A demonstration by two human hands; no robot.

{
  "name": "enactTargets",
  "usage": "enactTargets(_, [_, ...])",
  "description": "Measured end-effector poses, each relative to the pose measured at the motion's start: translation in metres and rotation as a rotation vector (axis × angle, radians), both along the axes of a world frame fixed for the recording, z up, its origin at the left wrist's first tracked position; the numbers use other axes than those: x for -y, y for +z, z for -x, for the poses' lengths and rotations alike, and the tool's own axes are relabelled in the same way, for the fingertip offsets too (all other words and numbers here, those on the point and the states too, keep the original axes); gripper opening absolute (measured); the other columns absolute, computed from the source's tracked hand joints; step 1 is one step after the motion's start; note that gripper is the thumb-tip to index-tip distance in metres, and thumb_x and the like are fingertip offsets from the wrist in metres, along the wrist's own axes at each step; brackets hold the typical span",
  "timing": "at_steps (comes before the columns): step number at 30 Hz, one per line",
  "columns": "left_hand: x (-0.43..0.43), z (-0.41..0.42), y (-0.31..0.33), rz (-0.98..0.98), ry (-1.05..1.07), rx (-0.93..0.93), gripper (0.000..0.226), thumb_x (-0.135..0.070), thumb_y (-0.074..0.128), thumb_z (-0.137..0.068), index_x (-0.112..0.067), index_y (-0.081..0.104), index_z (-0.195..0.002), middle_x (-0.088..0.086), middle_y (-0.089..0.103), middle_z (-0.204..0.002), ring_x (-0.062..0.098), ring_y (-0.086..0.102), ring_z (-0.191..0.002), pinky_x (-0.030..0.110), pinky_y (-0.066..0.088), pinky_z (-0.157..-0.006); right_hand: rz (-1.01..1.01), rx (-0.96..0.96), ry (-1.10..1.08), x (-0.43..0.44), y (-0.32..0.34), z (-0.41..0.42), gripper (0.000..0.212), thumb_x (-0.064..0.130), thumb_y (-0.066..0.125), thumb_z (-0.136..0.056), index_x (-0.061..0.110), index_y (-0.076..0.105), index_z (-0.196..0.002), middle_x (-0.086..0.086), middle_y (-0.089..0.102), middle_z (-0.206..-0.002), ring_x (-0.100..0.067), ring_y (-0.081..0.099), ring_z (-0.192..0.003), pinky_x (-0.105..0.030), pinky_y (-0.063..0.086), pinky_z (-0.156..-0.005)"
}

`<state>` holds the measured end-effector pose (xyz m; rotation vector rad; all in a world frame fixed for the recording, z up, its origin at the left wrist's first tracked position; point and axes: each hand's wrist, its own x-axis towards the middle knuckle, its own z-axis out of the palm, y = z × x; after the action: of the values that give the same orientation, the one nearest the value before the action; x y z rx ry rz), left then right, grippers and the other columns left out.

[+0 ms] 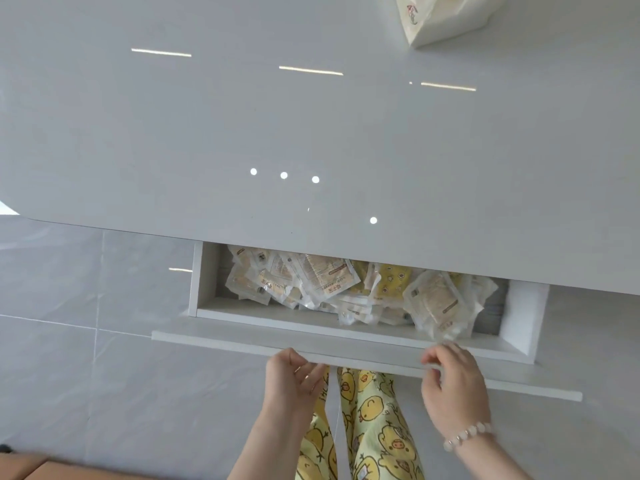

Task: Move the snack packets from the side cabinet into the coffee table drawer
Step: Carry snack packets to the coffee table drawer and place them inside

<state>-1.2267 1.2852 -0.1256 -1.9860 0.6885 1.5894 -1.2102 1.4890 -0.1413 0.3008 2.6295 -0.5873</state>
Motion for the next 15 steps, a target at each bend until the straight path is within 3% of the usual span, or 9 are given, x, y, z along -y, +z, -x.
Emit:
enactTargets(2, [0.000,0.010,0.001,0.017,0.003,-0.021,0.024,-0.001,0.033,-0.080,-0.002,0.049,-0.097,0.020,0.051,-0.117,0.032,0.058,-0.097,0.040,0.039,-0.104,-0.020,-0.051,0.040,-0.006,0.012,-0.017,0.016,0.000,0.056,-0.068,0.013,0.057,-0.058,0.012,0.046,-0.062,-0.013,0.045,-0.059,-0.024,0.038,-0.058])
enactTargets(5, [0.000,0.026,0.000,0.008,0.009,-0.066,0.023,0.000,0.031,-0.080,-0.001,0.049,-0.093,0.021,0.049,-0.116,0.032,0.058,-0.101,0.041,0.035,-0.110,0.029,-0.019,0.082,-0.005,0.019,-0.040,0.026,0.018,0.036,-0.071,0.016,0.059,-0.058,0.011,0.052,-0.059,-0.008,0.045,-0.060,-0.026,0.043,-0.057])
enactTargets(7, [-0.001,0.036,-0.002,-0.008,0.034,-0.111,0.022,0.000,0.030,-0.080,-0.004,0.050,-0.090,0.019,0.050,-0.113,0.033,0.057,-0.109,0.041,0.036,-0.110,0.044,0.115,0.068,0.002,0.017,-0.045,0.027,0.013,0.043,-0.071,0.015,0.068,-0.078,0.006,0.065,-0.074,-0.010,0.057,-0.073,-0.029,0.053,-0.064])
enactTargets(8, [-0.002,0.041,-0.002,-0.012,0.041,-0.136,0.025,-0.001,0.030,-0.081,-0.004,0.051,-0.095,0.018,0.053,-0.114,0.033,0.057,-0.112,0.040,0.037,-0.108,0.047,0.203,-0.011,0.007,0.012,-0.041,0.034,0.007,0.048,-0.075,0.012,0.067,-0.103,0.002,0.068,-0.095,-0.015,0.062,-0.092,-0.032,0.053,-0.077])
enactTargets(9, [-0.003,0.045,-0.002,-0.014,0.046,-0.170,0.030,-0.001,0.030,-0.082,-0.002,0.051,-0.103,0.017,0.055,-0.118,0.032,0.057,-0.113,0.039,0.039,-0.106,0.106,0.358,-0.198,0.011,0.009,-0.033,0.048,0.002,0.051,-0.081,0.011,0.054,-0.128,0.000,0.062,-0.119,-0.019,0.056,-0.113,-0.034,0.047,-0.093])
enactTargets(11, [-0.004,0.054,-0.001,-0.019,0.081,-0.237,0.042,-0.001,0.029,-0.083,0.001,0.047,-0.121,0.018,0.054,-0.126,0.032,0.056,-0.114,0.039,0.040,-0.104,0.516,0.644,-0.785,0.022,0.011,0.002,0.074,-0.012,0.046,-0.084,0.013,0.020,-0.149,-0.003,0.040,-0.145,-0.019,0.041,-0.131,-0.035,0.037,-0.104])
enactTargets(13, [-0.005,0.064,-0.002,-0.028,0.127,-0.283,0.050,-0.002,0.028,-0.083,0.001,0.041,-0.131,0.017,0.051,-0.129,0.031,0.054,-0.116,0.040,0.038,-0.107,0.861,0.593,-1.150,0.025,0.014,0.042,0.079,-0.022,0.033,-0.082,0.013,0.013,-0.151,-0.007,0.036,-0.148,-0.020,0.042,-0.127,-0.037,0.040,-0.100])
enactTargets(15, [-0.007,0.073,-0.003,-0.034,0.162,-0.308,0.052,-0.003,0.028,-0.084,0.000,0.039,-0.135,0.016,0.050,-0.132,0.030,0.054,-0.117,0.040,0.037,-0.108,1.042,0.449,-1.355,0.024,0.016,0.071,0.073,-0.021,0.023,-0.085,0.012,0.016,-0.150,-0.010,0.037,-0.147,-0.023,0.040,-0.130,-0.040,0.038,-0.105])
